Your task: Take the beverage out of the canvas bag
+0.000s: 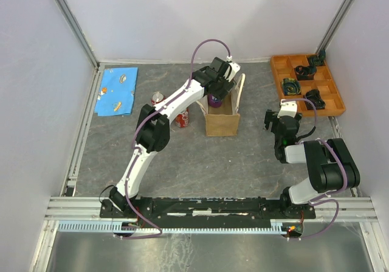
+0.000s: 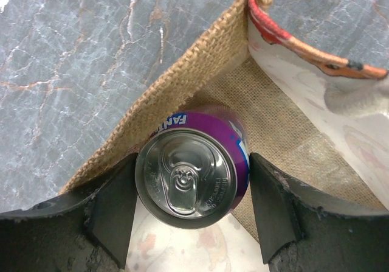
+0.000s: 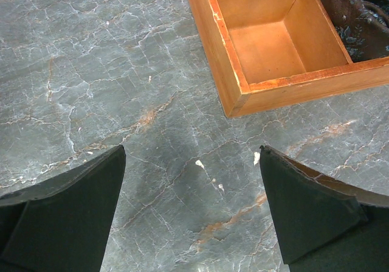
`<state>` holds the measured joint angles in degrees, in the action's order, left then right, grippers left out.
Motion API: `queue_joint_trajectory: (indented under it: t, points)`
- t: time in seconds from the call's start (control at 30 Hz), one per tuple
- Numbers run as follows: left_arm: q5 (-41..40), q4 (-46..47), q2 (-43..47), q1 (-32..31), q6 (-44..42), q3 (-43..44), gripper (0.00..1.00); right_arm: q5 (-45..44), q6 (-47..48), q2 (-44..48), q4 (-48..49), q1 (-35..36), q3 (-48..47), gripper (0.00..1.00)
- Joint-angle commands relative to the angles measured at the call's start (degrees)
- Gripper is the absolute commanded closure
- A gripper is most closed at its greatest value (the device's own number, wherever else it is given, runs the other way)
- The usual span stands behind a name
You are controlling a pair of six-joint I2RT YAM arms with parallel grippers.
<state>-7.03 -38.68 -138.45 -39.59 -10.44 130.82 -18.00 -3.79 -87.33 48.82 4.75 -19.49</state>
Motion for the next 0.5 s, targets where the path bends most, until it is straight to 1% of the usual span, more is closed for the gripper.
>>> queue_joint_trajectory:
  t: [0.0,0.17,0.47]
  points:
    - [5.18,2.28,7.01,-0.37,-1.36,-0.32,0.97,-0.28,-0.38,0.73,1.81,-0.18,-0.99,0.01]
    - [8.61,2.59,11.32,-0.48,-1.25,2.4,0.97,-0.28,-0.37,0.72,1.81,-0.19,-1.0,0.01]
    - [11.72,-0.06,13.45,-0.64,-1.04,9.37,0.97,-0.28,-0.41,0.68,1.81,-0.18,-0.99,0.01]
